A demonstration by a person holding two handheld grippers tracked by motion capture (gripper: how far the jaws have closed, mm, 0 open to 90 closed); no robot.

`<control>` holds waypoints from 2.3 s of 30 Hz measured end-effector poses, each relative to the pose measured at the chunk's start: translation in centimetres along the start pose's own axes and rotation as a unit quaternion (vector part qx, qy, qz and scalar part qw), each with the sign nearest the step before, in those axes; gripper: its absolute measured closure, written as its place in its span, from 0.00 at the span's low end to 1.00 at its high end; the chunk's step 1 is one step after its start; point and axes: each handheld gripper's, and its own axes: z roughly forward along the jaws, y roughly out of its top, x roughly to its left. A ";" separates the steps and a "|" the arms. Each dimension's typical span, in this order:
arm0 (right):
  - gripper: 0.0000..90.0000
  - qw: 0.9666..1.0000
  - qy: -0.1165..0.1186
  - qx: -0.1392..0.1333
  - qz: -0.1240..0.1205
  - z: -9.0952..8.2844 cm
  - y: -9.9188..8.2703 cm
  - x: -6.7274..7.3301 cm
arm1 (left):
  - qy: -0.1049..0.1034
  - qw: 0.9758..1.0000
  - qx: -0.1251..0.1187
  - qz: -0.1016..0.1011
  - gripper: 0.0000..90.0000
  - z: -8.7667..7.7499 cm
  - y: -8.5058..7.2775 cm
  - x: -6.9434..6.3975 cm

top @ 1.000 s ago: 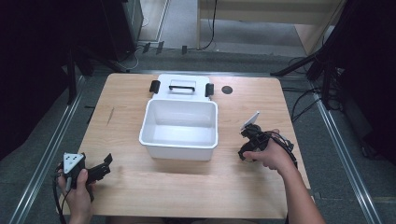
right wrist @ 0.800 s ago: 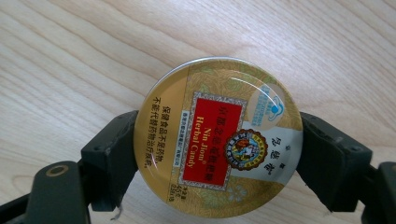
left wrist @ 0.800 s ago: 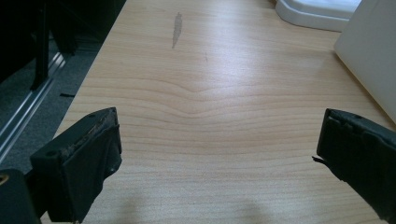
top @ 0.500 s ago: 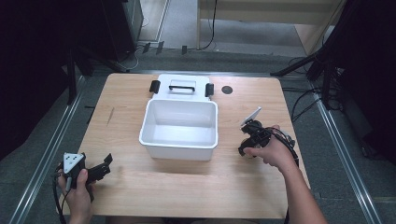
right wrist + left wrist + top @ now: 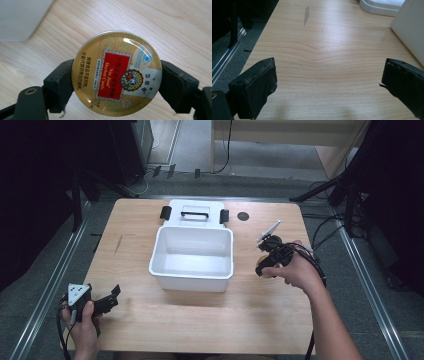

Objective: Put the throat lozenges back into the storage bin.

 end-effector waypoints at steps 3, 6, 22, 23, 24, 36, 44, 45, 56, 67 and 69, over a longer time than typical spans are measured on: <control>0.23 1.000 0.004 -0.002 -0.012 -0.8 0.6 0.4 | 0.000 1.000 0.001 0.000 0.00 0.0 0.0 0.0; 0.23 1.000 0.004 -0.001 -0.017 -1.2 1.0 0.5 | -0.001 1.000 0.001 0.000 0.00 0.0 0.0 0.0; 0.23 0.999 -0.001 -0.015 -0.049 -5.3 3.9 2.2 | -0.002 1.000 0.001 -0.002 0.00 0.1 0.0 -0.1; 0.23 0.999 0.000 -0.014 -0.052 -5.5 4.0 2.4 | -0.002 1.000 0.000 -0.002 0.00 0.1 0.0 -0.1; 0.23 0.999 0.000 -0.014 -0.052 -5.5 4.0 2.4 | -0.002 1.000 0.000 -0.002 0.00 0.1 0.0 -0.1; 0.23 0.995 0.006 -0.033 -0.092 -6.6 5.9 4.8 | -0.001 1.000 0.001 0.000 0.00 0.1 0.1 -0.1; 0.23 0.993 0.008 -0.046 -0.106 -6.9 6.9 6.0 | 0.000 1.000 0.001 0.000 0.00 0.1 0.0 -0.1; 0.23 0.993 0.009 -0.046 -0.108 -6.9 7.0 6.1 | -0.001 1.000 0.002 0.000 0.00 0.1 0.1 -0.1; 0.23 0.989 0.011 -0.046 -0.139 -6.4 8.6 8.3 | -0.002 1.000 0.002 0.000 0.00 0.1 0.1 -0.1; 0.23 0.983 0.013 -0.052 -0.177 -5.7 9.6 10.2 | -0.002 1.000 0.001 0.000 0.00 0.1 0.1 -0.1; 0.22 0.981 0.012 -0.053 -0.186 -5.4 9.7 10.4 | -0.002 1.000 0.001 0.000 0.00 0.1 0.1 -0.1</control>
